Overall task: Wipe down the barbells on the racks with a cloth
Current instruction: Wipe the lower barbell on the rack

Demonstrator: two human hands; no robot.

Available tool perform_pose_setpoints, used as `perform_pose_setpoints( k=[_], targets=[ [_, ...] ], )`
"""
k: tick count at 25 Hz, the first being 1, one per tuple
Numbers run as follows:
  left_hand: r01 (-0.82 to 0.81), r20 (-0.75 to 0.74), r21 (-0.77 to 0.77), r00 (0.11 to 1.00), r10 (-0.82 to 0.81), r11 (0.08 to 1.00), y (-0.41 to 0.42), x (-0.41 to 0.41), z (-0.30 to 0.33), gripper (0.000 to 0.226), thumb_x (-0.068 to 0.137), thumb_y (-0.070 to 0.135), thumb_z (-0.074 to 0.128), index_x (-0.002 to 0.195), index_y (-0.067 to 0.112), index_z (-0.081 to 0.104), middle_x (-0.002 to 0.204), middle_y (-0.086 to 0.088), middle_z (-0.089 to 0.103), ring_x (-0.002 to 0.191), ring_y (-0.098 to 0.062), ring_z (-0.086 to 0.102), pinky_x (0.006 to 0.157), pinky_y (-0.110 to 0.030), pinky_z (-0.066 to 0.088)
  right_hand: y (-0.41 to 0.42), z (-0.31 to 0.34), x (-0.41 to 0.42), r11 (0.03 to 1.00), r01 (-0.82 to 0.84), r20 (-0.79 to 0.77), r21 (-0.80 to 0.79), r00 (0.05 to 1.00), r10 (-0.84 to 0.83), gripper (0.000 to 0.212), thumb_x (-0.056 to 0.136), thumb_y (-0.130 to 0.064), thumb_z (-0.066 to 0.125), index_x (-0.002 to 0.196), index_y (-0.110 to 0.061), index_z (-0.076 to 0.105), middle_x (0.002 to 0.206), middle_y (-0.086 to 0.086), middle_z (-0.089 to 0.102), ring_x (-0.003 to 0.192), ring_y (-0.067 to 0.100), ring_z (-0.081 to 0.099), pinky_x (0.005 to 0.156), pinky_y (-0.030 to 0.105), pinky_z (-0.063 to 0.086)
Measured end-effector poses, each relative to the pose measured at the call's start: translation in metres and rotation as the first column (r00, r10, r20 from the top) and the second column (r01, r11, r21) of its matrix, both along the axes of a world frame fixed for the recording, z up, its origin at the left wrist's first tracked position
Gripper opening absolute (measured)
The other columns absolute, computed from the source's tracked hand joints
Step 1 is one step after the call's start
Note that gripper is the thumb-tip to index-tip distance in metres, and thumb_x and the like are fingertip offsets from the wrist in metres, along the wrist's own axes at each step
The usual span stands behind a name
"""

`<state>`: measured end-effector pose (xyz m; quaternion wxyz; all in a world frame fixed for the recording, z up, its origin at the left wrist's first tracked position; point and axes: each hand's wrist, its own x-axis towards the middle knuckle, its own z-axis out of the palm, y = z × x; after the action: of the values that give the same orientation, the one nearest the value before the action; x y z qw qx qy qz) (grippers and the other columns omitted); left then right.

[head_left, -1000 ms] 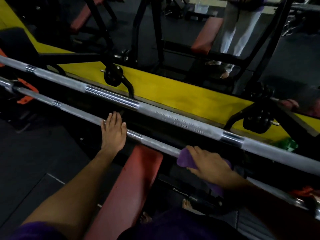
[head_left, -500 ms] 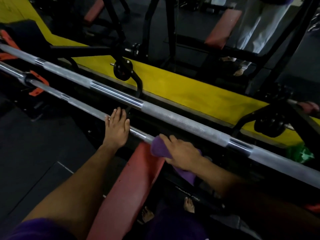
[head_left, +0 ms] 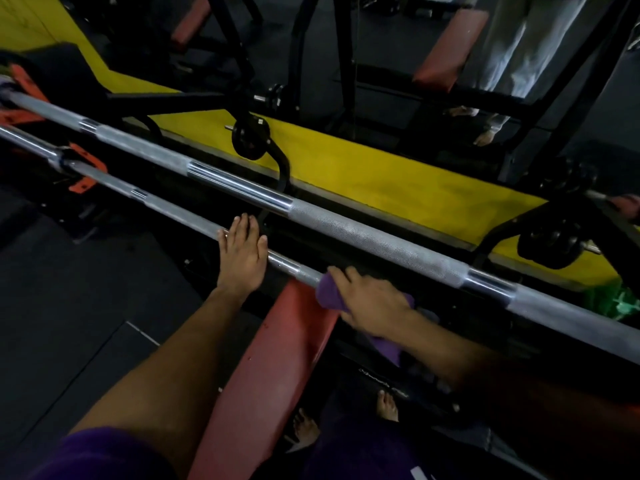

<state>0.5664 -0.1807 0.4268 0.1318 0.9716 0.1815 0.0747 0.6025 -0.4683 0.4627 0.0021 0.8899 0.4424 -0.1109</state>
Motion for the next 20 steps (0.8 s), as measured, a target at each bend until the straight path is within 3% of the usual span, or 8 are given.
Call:
perform_pose_setpoints(
  k=[5,10,12,13,14,16,18,20],
  targets=[
    [0.022,-0.018,0.03,1.0,-0.021,0.999,0.003,-0.001,0.001,0.076,0.099,0.05,0.003,0.158,0.008,0.027,0.166,-0.015,0.022,0.155,-0.028,0.01,0.123,-0.053,0.002,0.08,-0.002,0.01,0.997,-0.042,0.033,0.069,0.999,0.04,0.084,0.089,-0.034,0.064,0.156,-0.012,0.019,0.132,0.016,0.049,0.098,0.036,0.067,0.077,0.045,0.057],
    [0.02,-0.013,0.025,1.0,-0.02,0.999,0.004,0.0,-0.001,0.071,0.101,0.047,0.01,0.157,0.008,0.029,0.165,-0.014,0.023,0.155,-0.027,0.009,0.123,-0.053,0.0,0.013,0.0,-0.005,0.998,-0.029,0.099,0.058,0.995,0.023,0.092,0.091,-0.047,0.062,0.161,-0.017,0.01,0.132,0.013,0.046,0.101,0.032,0.061,0.075,0.043,0.054],
    [0.015,-0.008,0.015,1.0,-0.015,1.0,0.004,0.001,0.0,0.068,0.102,0.045,0.013,0.157,0.007,0.03,0.165,-0.015,0.024,0.155,-0.028,0.009,0.122,-0.053,-0.001,-0.03,0.003,-0.005,0.997,0.014,-0.043,0.082,0.999,-0.01,0.088,0.093,-0.054,0.058,0.161,-0.023,0.011,0.135,0.008,0.047,0.109,0.029,0.06,0.085,0.041,0.052],
    [0.017,-0.011,0.013,1.0,-0.016,1.0,0.003,0.002,0.001,0.068,0.102,0.044,0.013,0.156,0.007,0.031,0.165,-0.015,0.024,0.155,-0.028,0.009,0.122,-0.053,-0.002,-0.05,0.004,0.002,0.99,0.068,-0.205,0.125,0.978,-0.041,0.085,0.093,-0.058,0.058,0.16,-0.026,0.016,0.139,0.003,0.048,0.114,0.024,0.059,0.092,0.037,0.05],
    [0.019,-0.017,0.013,1.0,-0.019,1.0,0.002,0.002,0.002,0.067,0.103,0.043,0.014,0.156,0.006,0.031,0.164,-0.016,0.026,0.155,-0.029,0.01,0.122,-0.053,-0.001,-0.069,0.006,0.011,0.974,0.156,-0.375,0.167,0.923,-0.084,0.082,0.09,-0.064,0.059,0.157,-0.03,0.025,0.141,-0.003,0.051,0.117,0.017,0.058,0.099,0.031,0.046],
    [0.016,-0.035,0.018,0.999,-0.015,1.0,0.0,0.001,0.003,0.062,0.106,0.04,0.018,0.155,0.006,0.032,0.163,-0.016,0.028,0.155,-0.029,0.011,0.122,-0.055,0.0,-0.095,0.01,0.028,0.908,0.4,-0.667,0.121,0.711,-0.224,0.089,0.074,-0.086,0.058,0.148,-0.038,0.042,0.141,-0.013,0.053,0.123,0.01,0.056,0.11,0.029,0.039],
    [0.016,-0.074,-0.004,0.997,-0.016,1.0,0.001,0.002,0.006,0.059,0.108,0.04,0.021,0.156,0.007,0.031,0.164,-0.014,0.027,0.155,-0.027,0.009,0.123,-0.054,0.0,-0.105,0.007,0.039,0.793,0.609,-0.78,0.013,0.503,-0.373,0.097,0.061,-0.098,0.053,0.142,-0.045,0.047,0.14,-0.018,0.052,0.125,0.011,0.054,0.113,0.034,0.037],
    [0.025,-0.121,-0.019,0.992,-0.027,1.0,0.003,0.002,0.011,0.061,0.108,0.043,0.018,0.158,0.01,0.028,0.166,-0.011,0.022,0.156,-0.024,0.005,0.123,-0.052,-0.002,-0.103,-0.01,0.051,0.749,0.662,-0.816,0.028,0.448,-0.365,0.095,0.063,-0.097,0.049,0.141,-0.041,0.05,0.147,-0.012,0.05,0.131,0.014,0.05,0.115,0.032,0.033]
  ],
)
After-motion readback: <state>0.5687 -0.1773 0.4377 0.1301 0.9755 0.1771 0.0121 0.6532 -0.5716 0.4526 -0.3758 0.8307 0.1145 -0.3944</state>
